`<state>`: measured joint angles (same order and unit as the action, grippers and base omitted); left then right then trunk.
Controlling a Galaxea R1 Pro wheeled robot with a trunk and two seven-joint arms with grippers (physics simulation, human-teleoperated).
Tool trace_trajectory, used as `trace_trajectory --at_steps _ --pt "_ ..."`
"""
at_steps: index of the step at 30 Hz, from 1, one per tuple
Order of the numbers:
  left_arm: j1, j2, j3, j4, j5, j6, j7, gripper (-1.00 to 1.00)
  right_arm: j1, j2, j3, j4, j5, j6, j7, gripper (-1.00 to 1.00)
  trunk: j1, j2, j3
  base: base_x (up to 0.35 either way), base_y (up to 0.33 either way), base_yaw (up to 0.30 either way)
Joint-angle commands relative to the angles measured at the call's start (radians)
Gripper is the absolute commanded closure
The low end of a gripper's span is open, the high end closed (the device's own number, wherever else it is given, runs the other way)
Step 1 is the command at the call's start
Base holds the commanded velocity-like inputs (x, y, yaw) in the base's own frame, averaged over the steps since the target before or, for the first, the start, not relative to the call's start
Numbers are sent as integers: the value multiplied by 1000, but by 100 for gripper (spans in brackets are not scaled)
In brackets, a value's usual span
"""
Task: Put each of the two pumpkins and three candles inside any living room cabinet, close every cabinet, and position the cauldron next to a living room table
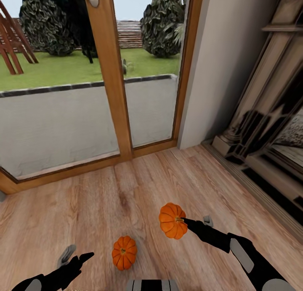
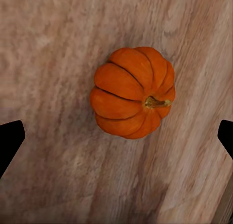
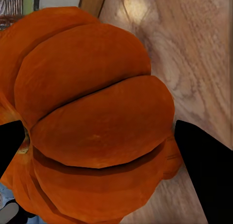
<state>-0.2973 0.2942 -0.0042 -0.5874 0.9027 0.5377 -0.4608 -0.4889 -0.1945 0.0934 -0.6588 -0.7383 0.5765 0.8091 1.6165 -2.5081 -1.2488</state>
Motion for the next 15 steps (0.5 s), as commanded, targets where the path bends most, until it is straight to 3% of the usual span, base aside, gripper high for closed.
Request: trace_trajectory --at_steps 1,11,15 --pt "0 1 0 0 8 7 1 -100 0 -1 3 -1 -12 8 -5 100 0 -1 -5 0 0 0" --pt "-3 2 -1 -25 8 8 2 -100 0 -8 2 -3 -22 21 7 100 5 -3 -43 0 0 0" --pt "-15 5 0 -127 11 19 12 -100 0 -10 -1 -5 -23 62 47 100 6 -4 -59 0 0 0"
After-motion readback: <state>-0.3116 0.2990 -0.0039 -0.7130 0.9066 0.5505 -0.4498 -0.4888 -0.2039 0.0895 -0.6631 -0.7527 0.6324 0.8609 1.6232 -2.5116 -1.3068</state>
